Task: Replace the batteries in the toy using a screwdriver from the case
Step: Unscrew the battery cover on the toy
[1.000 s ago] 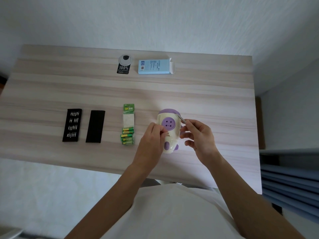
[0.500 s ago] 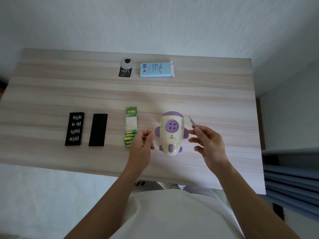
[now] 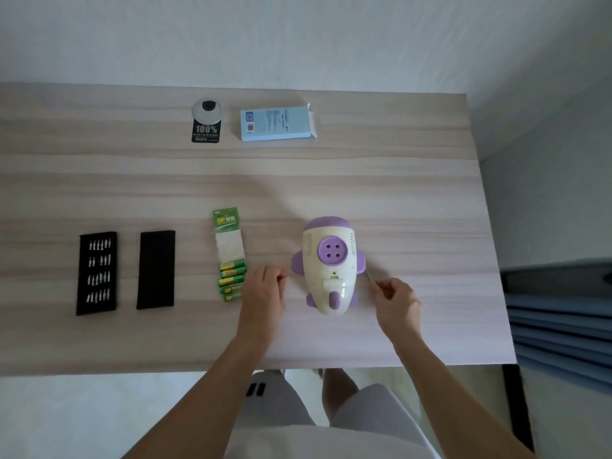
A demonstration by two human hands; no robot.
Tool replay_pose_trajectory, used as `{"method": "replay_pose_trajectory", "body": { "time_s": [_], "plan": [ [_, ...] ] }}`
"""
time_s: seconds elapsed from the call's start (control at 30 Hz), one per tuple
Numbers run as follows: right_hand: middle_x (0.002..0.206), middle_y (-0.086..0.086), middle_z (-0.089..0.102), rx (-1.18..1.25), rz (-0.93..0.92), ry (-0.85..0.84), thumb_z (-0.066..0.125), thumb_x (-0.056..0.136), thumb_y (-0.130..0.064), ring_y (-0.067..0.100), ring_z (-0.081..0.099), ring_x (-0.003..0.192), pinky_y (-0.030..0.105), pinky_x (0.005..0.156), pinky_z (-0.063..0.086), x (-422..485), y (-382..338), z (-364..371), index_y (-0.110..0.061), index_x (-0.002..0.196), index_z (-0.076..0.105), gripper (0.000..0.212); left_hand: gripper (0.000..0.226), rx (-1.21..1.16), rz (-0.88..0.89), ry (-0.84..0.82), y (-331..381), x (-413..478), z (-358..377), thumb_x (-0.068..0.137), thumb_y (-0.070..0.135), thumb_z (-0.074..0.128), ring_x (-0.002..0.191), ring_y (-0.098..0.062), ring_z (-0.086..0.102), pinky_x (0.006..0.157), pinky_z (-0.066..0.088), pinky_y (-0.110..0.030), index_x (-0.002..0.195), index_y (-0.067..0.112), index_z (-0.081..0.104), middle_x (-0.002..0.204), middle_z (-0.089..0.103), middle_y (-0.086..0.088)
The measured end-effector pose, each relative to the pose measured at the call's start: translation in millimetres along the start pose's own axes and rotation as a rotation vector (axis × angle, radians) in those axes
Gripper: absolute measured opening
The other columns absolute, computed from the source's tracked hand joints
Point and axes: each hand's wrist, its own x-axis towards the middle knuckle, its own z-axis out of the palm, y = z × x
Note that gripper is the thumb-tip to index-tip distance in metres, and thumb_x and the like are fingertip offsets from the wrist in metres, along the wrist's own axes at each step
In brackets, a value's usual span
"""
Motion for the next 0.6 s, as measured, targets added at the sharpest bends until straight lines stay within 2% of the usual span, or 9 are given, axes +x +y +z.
{"method": "replay_pose_trajectory", "body": {
  "time_s": [0.07,0.27,0.43,0.6],
  "plan": [
    [0.087,0.005,0.067,-0.013,-0.011,0.031,0.066,0.092,-0.026,0.027,0.060,0.085,0.030,0.072,0.041,0.0,0.6,7.5,-0.016,0.087,0.063,0.012,0.027,0.070,0.027,0.019,-2.5,1.2,2.8,0.096,0.020,0.045,0.070,-0.031,0.052,0.060,0.044,-0.042,0.081,0.004,0.060,0.078,0.055,-0.013],
    [0.077,-0.003,0.065,-0.131,-0.029,0.088,0.068,0.086,-0.035,0.024,0.058,0.081,0.038,0.073,0.050,0.4,-3.8,14.3,-0.020,0.080,0.059,0.019,0.025,0.146,0.032,0.044,-4.8,2.8,3.3,0.095,0.019,0.047,0.068,-0.030,0.052,0.063,0.043,-0.040,0.082,0.005,0.063,0.077,0.056,-0.011],
    [0.078,-0.003,0.065,-0.172,-0.022,0.100,0.068,0.087,-0.041,0.024,0.056,0.081,0.035,0.068,0.046,-0.5,-6.8,12.6,-0.019,0.080,0.058,0.026,0.026,0.090,0.016,0.011,-10.3,2.1,0.9,0.096,0.022,0.048,0.069,-0.031,0.053,0.061,0.044,-0.043,0.084,0.005,0.063,0.080,0.057,-0.011],
    [0.082,-0.001,0.063,-0.199,-0.051,0.038,0.066,0.089,-0.044,0.025,0.055,0.082,0.037,0.071,0.048,-0.3,-9.4,5.9,-0.018,0.079,0.055,0.029,0.025,0.044,0.028,-0.029,-9.6,3.9,-8.3,0.097,0.022,0.048,0.073,-0.029,0.054,0.063,0.047,-0.041,0.087,0.004,0.063,0.083,0.058,-0.011]
  ]
}}
